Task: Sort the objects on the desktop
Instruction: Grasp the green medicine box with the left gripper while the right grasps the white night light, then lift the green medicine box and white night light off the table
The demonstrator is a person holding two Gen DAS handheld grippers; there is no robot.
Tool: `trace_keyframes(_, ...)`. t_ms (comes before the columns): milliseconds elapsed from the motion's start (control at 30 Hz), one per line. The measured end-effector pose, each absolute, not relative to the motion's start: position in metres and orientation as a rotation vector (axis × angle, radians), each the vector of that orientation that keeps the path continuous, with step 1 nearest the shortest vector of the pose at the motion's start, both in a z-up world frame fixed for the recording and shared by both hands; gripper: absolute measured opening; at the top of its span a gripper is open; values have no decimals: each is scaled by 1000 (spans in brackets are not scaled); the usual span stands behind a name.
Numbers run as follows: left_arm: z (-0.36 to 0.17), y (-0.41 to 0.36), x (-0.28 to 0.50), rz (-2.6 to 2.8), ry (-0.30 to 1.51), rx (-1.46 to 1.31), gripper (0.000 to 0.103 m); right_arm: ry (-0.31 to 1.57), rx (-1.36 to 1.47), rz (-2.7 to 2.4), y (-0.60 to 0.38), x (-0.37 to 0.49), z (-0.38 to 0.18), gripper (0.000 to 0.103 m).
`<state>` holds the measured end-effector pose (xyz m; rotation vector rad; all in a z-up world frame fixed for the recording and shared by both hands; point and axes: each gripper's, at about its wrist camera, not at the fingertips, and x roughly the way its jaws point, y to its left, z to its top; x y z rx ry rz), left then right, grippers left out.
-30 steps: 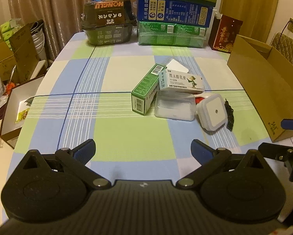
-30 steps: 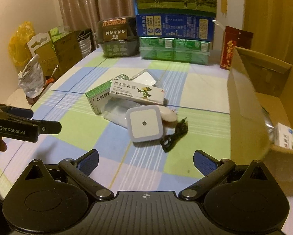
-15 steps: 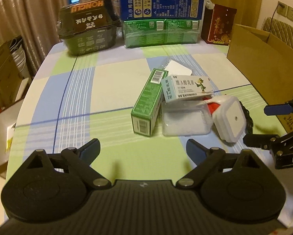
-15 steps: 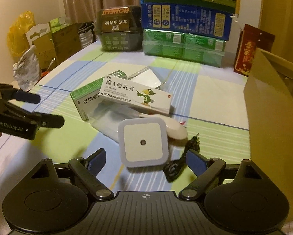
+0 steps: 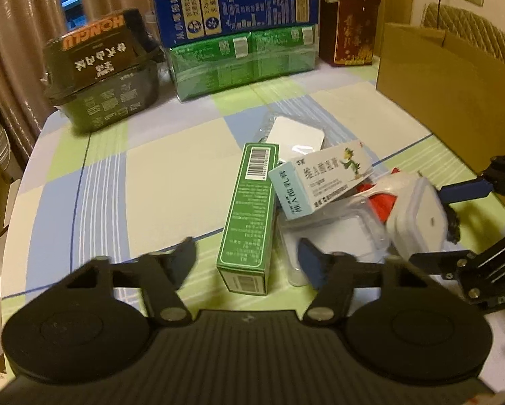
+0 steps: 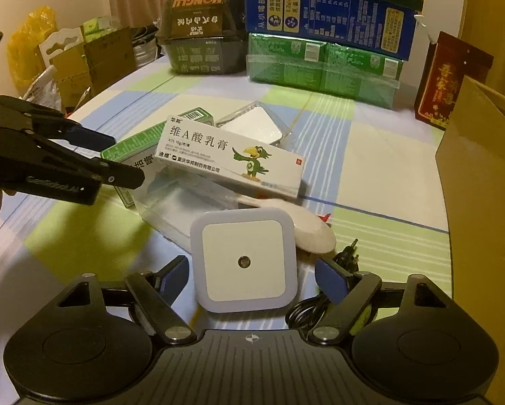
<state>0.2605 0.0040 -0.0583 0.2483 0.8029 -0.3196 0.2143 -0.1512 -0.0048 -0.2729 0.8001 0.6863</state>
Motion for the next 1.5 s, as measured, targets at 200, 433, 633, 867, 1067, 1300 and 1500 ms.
trace_keyframes(200,-62,3,263,-316,813,242,27,802,-269,687,-149,217,-8,69)
trace_keyframes(433,-55,2,239,-243,879,162,25,814,-248,666,-155,209,-7,63)
trace_keyframes(633,-44,-1,199,-210,928,118,25,842,-249,661,-170,180,-2,63)
trace_keyframes(867,-31,-5,157,-218,947,143,25,863,-243,651,-188,139,1,63)
trace_keyframes(1067,-36,-7,146,-203,959,142,28,832,-275,664,-190,125,-2,63)
trace_keyframes(1300,-41,-9,150,-190,946,127,38,806,-303,691,-184,125,-8,72)
trace_keyframes(1500,-48,-11,159,-185,940,115,39,806,-295,688,-184,125,-11,73)
